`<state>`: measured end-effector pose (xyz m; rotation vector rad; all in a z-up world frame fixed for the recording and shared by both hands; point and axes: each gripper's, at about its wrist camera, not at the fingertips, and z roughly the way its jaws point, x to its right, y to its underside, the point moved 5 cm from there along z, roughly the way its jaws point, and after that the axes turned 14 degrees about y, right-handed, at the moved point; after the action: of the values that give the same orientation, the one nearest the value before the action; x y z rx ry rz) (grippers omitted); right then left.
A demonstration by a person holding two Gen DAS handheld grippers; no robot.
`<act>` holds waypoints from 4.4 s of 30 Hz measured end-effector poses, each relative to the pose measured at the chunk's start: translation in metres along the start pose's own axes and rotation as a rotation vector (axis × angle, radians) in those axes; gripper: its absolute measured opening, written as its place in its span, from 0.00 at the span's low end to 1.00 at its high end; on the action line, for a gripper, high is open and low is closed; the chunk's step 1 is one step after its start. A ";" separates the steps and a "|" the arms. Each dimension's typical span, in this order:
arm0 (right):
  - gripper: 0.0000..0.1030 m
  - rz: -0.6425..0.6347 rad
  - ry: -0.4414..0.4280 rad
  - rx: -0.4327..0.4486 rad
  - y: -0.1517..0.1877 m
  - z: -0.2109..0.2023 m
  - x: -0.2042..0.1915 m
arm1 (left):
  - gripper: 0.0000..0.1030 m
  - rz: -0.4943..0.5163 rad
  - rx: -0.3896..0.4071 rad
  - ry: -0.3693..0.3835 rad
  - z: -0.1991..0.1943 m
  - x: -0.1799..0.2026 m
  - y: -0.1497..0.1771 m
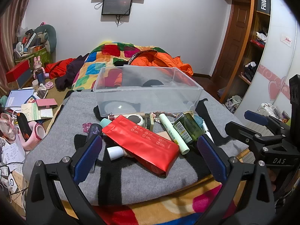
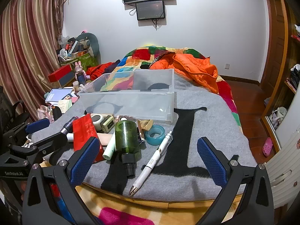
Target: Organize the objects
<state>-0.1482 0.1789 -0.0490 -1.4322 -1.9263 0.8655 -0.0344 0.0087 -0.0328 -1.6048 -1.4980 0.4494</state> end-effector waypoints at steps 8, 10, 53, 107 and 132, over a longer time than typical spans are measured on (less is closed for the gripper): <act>1.00 0.000 -0.006 -0.007 -0.001 0.002 0.001 | 1.00 -0.005 0.001 0.006 -0.001 -0.001 0.000; 1.00 -0.002 -0.007 -0.007 -0.001 0.002 0.000 | 1.00 -0.009 0.001 0.008 -0.001 0.000 0.001; 0.99 0.071 0.014 -0.072 0.003 0.042 0.021 | 0.76 -0.122 -0.060 -0.039 0.014 -0.072 0.017; 0.12 0.026 -0.012 0.040 -0.060 0.046 0.025 | 0.24 -0.096 0.028 -0.077 0.012 -0.085 -0.051; 0.12 -0.073 -0.136 -0.032 -0.141 0.138 -0.036 | 0.24 -0.025 -0.176 0.028 0.126 -0.083 -0.125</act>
<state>-0.3280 0.0927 -0.0269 -1.3435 -2.0883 0.9227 -0.2247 -0.0384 -0.0297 -1.7189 -1.5702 0.2859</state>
